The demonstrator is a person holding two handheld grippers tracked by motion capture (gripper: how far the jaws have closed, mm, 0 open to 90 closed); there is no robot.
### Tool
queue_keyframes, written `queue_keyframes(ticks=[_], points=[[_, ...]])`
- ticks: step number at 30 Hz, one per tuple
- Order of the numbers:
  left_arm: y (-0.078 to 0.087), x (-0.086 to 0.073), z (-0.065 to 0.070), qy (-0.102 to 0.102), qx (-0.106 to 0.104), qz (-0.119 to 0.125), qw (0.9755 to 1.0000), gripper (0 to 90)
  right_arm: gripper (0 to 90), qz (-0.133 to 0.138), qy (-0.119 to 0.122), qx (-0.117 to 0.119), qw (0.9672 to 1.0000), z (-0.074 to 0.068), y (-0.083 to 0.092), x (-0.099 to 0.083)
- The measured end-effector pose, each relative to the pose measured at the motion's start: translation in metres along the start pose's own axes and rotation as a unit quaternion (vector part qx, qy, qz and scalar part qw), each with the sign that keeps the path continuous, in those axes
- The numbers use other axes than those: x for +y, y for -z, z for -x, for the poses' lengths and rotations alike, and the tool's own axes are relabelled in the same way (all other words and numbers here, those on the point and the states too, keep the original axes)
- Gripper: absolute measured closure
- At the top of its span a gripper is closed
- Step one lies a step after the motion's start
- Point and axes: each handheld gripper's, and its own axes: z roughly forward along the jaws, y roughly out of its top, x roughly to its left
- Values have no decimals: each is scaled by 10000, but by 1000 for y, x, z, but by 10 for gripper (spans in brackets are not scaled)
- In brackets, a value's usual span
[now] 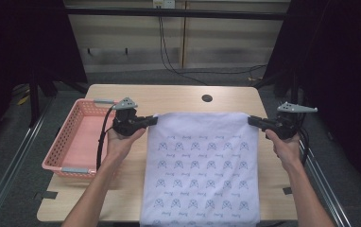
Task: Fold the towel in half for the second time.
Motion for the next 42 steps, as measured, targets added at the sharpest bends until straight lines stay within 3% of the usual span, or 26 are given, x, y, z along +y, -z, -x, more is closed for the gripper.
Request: queue_keyframes(ticks=[2, 7, 10, 14, 15, 16, 19, 21, 23, 25, 27, 29, 31, 33, 37, 38, 40, 42], points=[[3, 9, -3, -73, 46, 57, 9999, 871, 850, 44, 76, -9, 10000, 1, -4, 9], [1, 16, -13, 22, 141, 168, 9998, 871, 852, 245, 95, 3, 9997, 2, -11, 27], [1, 23, -19, 25, 211, 188, 9996, 871, 854, 195, 199, -85, 9996, 4, -20, 48], [4, 49, -29, 9, 326, 388, 9987, 871, 855, 223, 258, -222, 9992, 6, -23, 71], [4, 49, -29, 9, 326, 388, 9987, 871, 855, 223, 258, -222, 9992, 6, -23, 71], [7, 63, -31, -23, 354, 518, 9980, 871, 855, 236, 286, -334, 9988, 8, -25, 85], [12, 80, -31, -97, 412, 620, 9972, 871, 856, 261, 338, -451, 9981, 8, -23, 103], [14, 82, -28, -100, 363, 672, 9970, 871, 856, 463, 312, -405, 9976, 7, -18, 114], [15, 77, -23, -209, 311, 573, 9977, 871, 859, 452, 320, -371, 9978, 4, -13, 116], [11, 65, -18, -184, 249, 465, 9984, 871, 860, 379, 346, -228, 9984, 1, -9, 109], [9, 56, -15, -98, 148, 516, 9985, 871, 860, 343, 349, -150, 9987, 0, -7, 102], [5, 40, -5, -81, -59, 490, 9987, 871, 860, 243, 221, 97, 9994, -2, 0, 75], [3, 34, 2, -110, -79, 356, 9993, 871, 860, 176, 163, 157, 9996, -3, 2, 64], [7, 26, 10, -107, -280, 438, 9986, 871, 860, 64, 111, 285, 9995, -7, 8, 41], [22, 8, 37, -222, -449, 337, 9982, 871, 861, -54, 145, 486, 9987, -21, 25, 12], [26, 2, 42, -87, -544, 317, 9980, 871, 861, -106, 150, 539, 9984, -25, 31, 5], [32, -10, 55, -134, -359, 145, 9992, 871, 860, -239, 178, 636, 9975, -34, 41, -10], [37, -25, 65, -64, -559, -6, 9984, 871, 861, -367, 162, 710, 9967, -44, 50, -28]])
